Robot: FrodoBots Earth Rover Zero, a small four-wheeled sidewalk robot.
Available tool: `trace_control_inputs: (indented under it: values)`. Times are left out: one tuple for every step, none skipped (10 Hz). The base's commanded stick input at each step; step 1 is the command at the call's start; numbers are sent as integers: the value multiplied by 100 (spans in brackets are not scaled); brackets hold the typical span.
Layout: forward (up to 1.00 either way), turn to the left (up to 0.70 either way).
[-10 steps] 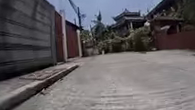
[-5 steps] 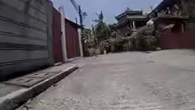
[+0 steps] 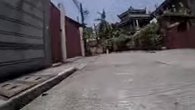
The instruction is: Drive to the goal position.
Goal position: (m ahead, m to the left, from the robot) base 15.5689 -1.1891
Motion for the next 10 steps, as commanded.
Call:
trace_control_inputs:
  values:
    - [100, 0]
    - [100, -40]
    - [100, -40]
    - [100, -40]
    - [100, -40]
    - [100, -40]
    - [100, -39]
    - [100, -5]
    - [100, 0]
    - [100, 0]
